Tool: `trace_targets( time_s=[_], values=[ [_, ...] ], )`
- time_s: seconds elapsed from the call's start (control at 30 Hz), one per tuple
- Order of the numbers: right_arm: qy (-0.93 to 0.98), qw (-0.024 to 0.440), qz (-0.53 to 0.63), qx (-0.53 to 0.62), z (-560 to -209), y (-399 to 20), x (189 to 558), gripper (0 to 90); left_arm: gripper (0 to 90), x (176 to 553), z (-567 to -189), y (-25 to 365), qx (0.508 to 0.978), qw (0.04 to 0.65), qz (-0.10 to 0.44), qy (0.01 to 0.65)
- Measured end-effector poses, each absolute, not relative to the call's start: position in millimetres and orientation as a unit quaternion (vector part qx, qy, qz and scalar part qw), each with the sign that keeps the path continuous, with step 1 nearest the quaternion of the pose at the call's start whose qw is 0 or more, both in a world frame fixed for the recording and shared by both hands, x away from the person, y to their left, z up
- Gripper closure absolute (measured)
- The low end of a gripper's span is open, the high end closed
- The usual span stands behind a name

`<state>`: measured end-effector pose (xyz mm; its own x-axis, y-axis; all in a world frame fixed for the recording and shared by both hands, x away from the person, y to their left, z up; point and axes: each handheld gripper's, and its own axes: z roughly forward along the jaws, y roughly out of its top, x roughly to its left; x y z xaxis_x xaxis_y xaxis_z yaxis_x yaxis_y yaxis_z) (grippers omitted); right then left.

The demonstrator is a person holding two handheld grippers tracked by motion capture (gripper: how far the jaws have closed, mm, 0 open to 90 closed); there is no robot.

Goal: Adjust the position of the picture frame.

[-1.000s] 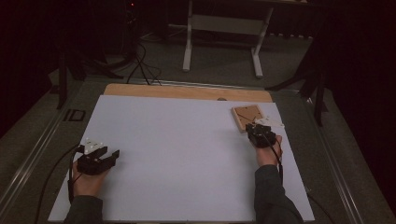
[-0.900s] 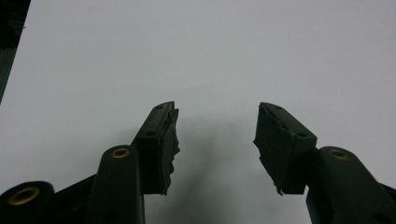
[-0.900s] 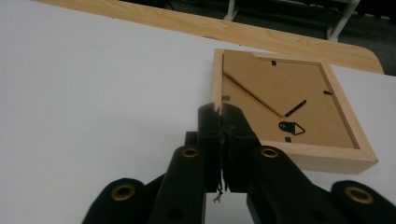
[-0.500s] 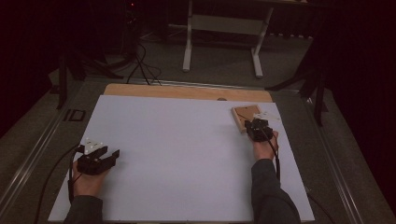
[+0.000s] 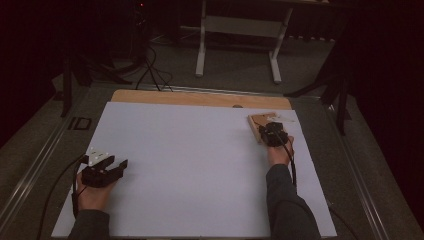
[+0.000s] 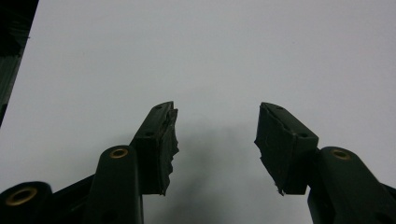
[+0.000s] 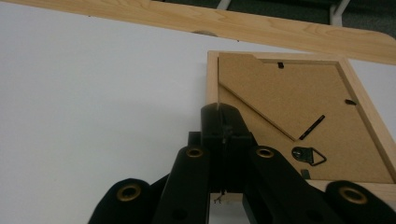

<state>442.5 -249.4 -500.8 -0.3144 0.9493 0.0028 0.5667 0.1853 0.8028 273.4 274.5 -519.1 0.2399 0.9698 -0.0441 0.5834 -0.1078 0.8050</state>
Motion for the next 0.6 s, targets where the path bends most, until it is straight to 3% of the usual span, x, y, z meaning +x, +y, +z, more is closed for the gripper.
trace_targets(
  time_s=[0.6],
  values=[
    [0.722, 0.25, 0.343, 0.546, -510.0, -245.5, 457.1, 89.5, 46.6, 258.2, -511.2, 275.9, 0.689, 0.397, 0.266, 0.545]
  ],
)
